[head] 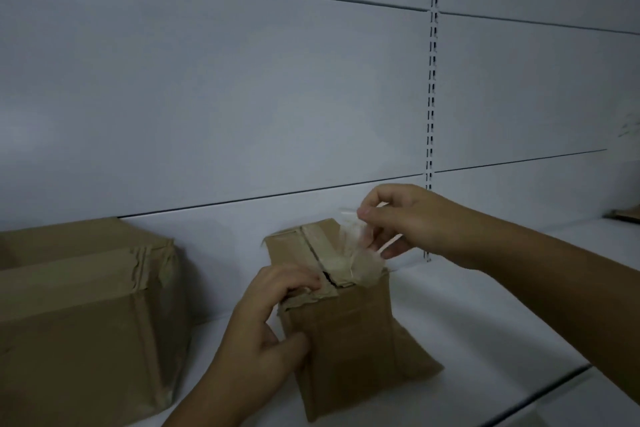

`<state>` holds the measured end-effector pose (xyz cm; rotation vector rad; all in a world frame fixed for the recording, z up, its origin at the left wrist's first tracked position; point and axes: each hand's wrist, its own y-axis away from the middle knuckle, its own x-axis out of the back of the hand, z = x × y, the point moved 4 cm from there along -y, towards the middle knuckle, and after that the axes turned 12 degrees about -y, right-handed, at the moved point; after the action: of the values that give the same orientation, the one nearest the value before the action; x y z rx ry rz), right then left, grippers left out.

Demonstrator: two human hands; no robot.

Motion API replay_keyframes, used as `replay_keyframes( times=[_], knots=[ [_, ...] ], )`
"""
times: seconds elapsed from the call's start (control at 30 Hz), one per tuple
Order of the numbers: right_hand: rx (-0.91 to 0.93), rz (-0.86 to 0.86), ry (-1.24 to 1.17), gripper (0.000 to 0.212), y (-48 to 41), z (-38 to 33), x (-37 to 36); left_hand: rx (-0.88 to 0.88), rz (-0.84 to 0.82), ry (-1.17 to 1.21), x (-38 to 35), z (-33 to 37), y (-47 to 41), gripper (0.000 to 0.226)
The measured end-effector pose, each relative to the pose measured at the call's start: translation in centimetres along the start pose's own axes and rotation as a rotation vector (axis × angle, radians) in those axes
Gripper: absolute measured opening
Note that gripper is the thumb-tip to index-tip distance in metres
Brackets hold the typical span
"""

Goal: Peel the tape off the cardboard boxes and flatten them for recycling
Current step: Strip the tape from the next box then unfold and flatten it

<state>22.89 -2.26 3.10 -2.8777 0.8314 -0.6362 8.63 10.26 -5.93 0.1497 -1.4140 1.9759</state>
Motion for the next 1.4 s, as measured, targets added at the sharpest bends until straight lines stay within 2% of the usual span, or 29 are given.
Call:
replay_keyframes(
  times=[0.1, 0.23, 0.33, 0.43, 0.53, 0.6, 0.67, 0.73, 0.8, 0.97, 1.17, 1.3, 1.4],
  knots=[
    [0.151, -0.117, 0.058, 0.015, 1.3, -0.5, -0.7, 0.000, 0.024, 0.008, 0.2, 0.2, -0.3, 0.048],
    [0.130, -0.353, 0.069, 0.025, 2.9, 0.4, -2.3, -0.077, 0.184, -0.055, 1.6, 0.3, -0.3, 0.035],
    [0.163, -0.375, 0.143, 0.026, 3.3, 0.8, -2.8, -0.047, 0.174, -0.102, 1.7, 0.4, -0.3, 0.030],
    [0.334, -0.382, 0.452, 0.032, 3.9, 0.4, -3.6, -0.014, 0.136, -0.162, 1.3, 0.7, -0.2, 0.022],
    [0.337, -0.436, 0.473, 0.043, 4.4, -0.2, -4.2, -0.015, 0.138, -0.204, 1.2, 0.7, 0.0, 0.014],
    [0.386, -0.369, 0.582, 0.036, 4.2, 0.1, -4.6, -0.009, 0.151, -0.218, 1.1, 0.5, 0.2, 0.015],
    [0.468, -0.207, 0.614, 0.020, 4.0, 0.3, -5.1, -0.021, 0.181, -0.233, 1.2, 0.7, 0.4, 0.017],
    [0.512, -0.068, 0.548, 0.014, 3.8, 0.5, -5.3, -0.042, 0.217, -0.225, 1.3, 1.1, 0.4, 0.017],
    [0.454, 0.011, 0.437, 0.014, 3.2, 0.7, -4.8, -0.054, 0.242, -0.206, 1.3, 1.5, 0.5, 0.017],
    [0.283, -0.022, 0.293, 0.022, 1.6, 0.6, -4.3, -0.121, 0.259, -0.169, 1.1, 1.6, 0.6, 0.030],
    [0.093, -0.070, 0.080, 0.027, -0.3, 0.4, -3.6, -0.123, 0.205, -0.169, 0.9, 1.5, 0.4, 0.025],
    [-0.050, 0.011, -0.151, 0.022, -1.2, 0.9, -3.9, -0.106, 0.179, -0.076, 1.0, 1.2, 0.1, 0.023],
    [0.023, 0.110, -0.104, 0.020, -1.3, 1.0, -4.5, -0.060, 0.148, 0.017, 1.4, 1.1, -0.3, 0.023]
  ],
)
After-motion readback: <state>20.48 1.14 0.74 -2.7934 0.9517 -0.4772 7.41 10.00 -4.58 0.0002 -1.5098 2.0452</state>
